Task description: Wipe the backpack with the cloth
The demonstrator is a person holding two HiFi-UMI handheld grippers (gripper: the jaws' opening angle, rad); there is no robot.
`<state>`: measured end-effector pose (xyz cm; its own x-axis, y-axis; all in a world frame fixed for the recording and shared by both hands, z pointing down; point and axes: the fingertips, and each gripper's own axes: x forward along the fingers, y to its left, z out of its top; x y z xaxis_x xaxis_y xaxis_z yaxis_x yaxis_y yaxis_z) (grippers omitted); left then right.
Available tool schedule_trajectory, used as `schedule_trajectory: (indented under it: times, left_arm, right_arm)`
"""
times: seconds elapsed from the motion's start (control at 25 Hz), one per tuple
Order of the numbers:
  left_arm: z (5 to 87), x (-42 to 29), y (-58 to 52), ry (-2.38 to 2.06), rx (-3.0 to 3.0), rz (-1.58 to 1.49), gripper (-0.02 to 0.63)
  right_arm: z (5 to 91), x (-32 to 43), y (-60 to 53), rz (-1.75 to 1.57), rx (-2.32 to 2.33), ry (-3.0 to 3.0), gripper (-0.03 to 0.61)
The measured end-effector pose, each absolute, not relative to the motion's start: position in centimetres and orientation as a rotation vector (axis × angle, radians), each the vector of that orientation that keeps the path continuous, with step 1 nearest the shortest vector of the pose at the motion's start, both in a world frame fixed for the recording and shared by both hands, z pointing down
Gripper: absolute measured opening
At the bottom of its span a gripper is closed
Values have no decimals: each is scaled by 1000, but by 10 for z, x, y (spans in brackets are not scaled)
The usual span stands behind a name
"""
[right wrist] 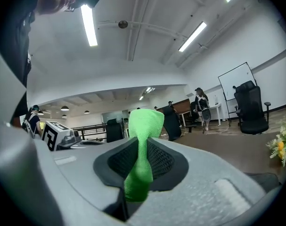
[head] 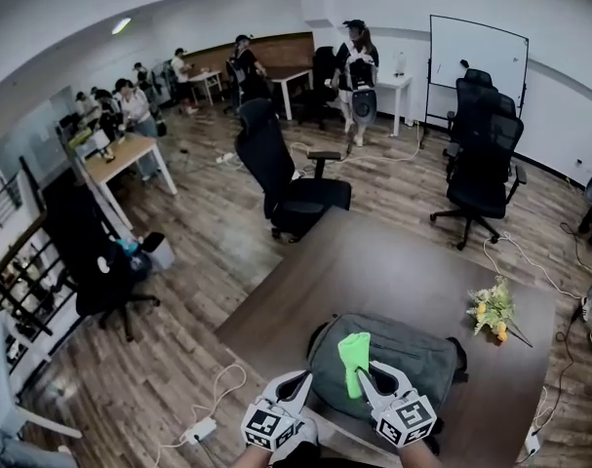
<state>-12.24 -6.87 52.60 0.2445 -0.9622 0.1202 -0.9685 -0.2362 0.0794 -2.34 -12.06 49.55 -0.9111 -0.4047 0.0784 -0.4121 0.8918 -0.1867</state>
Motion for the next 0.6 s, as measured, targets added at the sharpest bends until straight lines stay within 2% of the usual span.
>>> schedule_trajectory:
  times: [0.6]
  left_arm:
    - [538, -178, -147, -1552, 2537, 82, 18]
  right_arm:
    - [522, -84, -172, 231, 892, -2854, 61]
